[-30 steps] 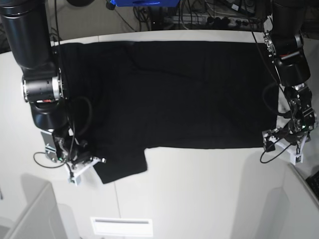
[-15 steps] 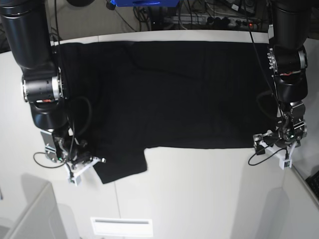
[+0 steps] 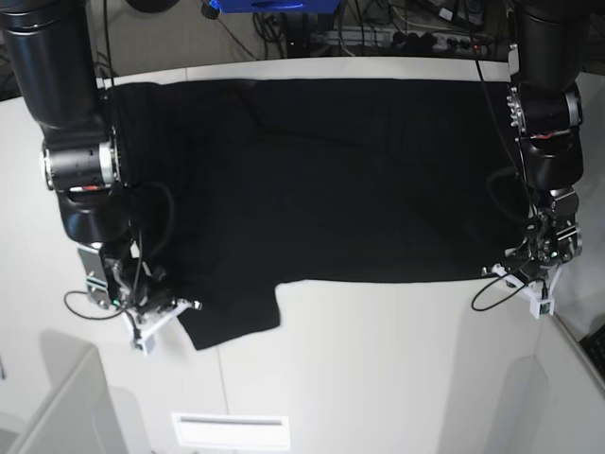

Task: Fold the T-shirt properly
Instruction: 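Grasp the opposite shirt edge with both grippers, then lift the grasped edge and fold it over onto the shirt's other half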

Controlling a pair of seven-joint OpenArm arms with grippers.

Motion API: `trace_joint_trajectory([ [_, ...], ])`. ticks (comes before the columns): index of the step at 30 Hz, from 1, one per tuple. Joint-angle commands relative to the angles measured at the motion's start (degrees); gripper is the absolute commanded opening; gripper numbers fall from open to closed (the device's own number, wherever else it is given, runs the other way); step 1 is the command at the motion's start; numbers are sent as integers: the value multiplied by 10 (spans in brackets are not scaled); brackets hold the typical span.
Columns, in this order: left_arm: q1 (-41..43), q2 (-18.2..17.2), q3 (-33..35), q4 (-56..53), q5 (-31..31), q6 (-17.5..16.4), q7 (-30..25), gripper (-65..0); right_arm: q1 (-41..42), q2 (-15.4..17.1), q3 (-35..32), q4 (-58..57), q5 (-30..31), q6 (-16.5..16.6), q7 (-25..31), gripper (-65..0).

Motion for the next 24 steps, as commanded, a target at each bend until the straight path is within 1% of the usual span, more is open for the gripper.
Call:
trace_joint_trajectory([
  [1, -7, -5, 2, 18, 3, -4, 11, -650, 15, 10, 3, 28, 5, 3, 9, -650],
  [3, 6, 3, -2, 44, 3, -4, 11, -650, 0, 21, 4, 71, 5, 2, 6, -650],
  [6, 25, 5, -3, 91, 2, -4, 15, -650, -18, 25, 4, 115, 5, 2, 5, -650],
  [9, 57, 6, -4, 144, 2, -4, 17, -650, -33, 39, 4, 133, 7, 2, 5, -650],
  [12, 83, 6, -5, 186, 1, -4, 17, -650, -40, 41, 4, 139, 8, 2, 5, -650],
  [15, 114, 12, -45, 232, 0, -4, 17, -650, -61, 54, 4, 161, 8, 2, 5, -650],
  [16, 123, 20, -69, 244, -5, -4, 17, -650, -71, 57, 4, 175, 8, 2, 5, -650],
  [18, 140, 24, -98, 269, -23, -4, 18, -650, -89, 60, 4, 208, 8, 2, 5, -650],
  [19, 148, 24, -100, 282, -31, -4, 19, -650, -97, 61, 4, 223, 8, 2, 3, -650],
  [21, 172, 23, -98, 307, -52, -4, 19, -650, -114, 69, 7, 256, 8, 2, -20, -650],
  [24, 192, 23, -103, 335, -85, -4, 19, -650, -140, 68, 49, 304, 8, 2, -38, -650],
])
